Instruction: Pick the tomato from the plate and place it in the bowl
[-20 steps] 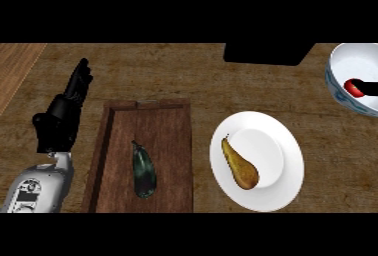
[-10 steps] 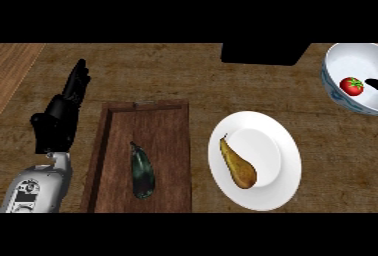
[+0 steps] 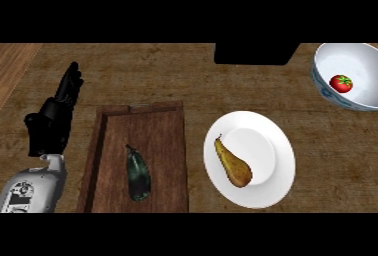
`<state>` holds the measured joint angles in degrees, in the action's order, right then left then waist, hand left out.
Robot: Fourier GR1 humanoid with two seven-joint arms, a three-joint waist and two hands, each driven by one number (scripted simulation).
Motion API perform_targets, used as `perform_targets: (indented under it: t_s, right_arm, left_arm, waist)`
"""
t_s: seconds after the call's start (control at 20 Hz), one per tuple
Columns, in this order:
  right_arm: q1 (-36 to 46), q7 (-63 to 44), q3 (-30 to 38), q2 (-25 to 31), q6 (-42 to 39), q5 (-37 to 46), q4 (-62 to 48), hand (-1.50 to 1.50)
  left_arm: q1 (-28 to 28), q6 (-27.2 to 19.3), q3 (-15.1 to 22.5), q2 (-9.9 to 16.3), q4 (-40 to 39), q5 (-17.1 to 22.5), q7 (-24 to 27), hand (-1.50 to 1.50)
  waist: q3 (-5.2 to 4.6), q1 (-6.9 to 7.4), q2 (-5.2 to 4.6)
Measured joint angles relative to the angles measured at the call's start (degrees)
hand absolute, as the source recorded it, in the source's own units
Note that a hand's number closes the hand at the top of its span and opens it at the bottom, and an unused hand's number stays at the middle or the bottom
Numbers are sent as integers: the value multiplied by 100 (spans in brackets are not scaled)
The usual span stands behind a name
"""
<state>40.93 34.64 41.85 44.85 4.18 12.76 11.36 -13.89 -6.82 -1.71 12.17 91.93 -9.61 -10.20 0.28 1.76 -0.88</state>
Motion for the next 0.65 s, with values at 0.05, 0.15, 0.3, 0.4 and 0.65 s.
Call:
perform_targets:
  t_s: [0.05,0.15,0.3,0.4,0.65]
  right_arm:
    - [-111,124,32,14,-168,-56,-5,-150]
    - [-316,336,67,85,-500,-130,-22,-150]
    - [-572,550,47,86,-866,-219,5,-150]
    - [-726,710,30,98,-1023,-267,39,-150]
    - [-987,971,-48,-35,-1213,-419,150,-150]
  left_arm:
    - [3,44,-29,37,36,30,-29,0]
    - [6,18,-39,18,-19,-1,38,0]
    - [90,47,-76,8,-39,15,99,0]
    - [175,46,-38,-30,57,-14,63,0]
    - [139,67,-105,-34,70,-38,-7,0]
  waist:
    - [-2,-10,7]
    - [-1,-28,10]
    - [-8,-58,30]
    - [-10,-65,39]
    - [-15,-91,55]
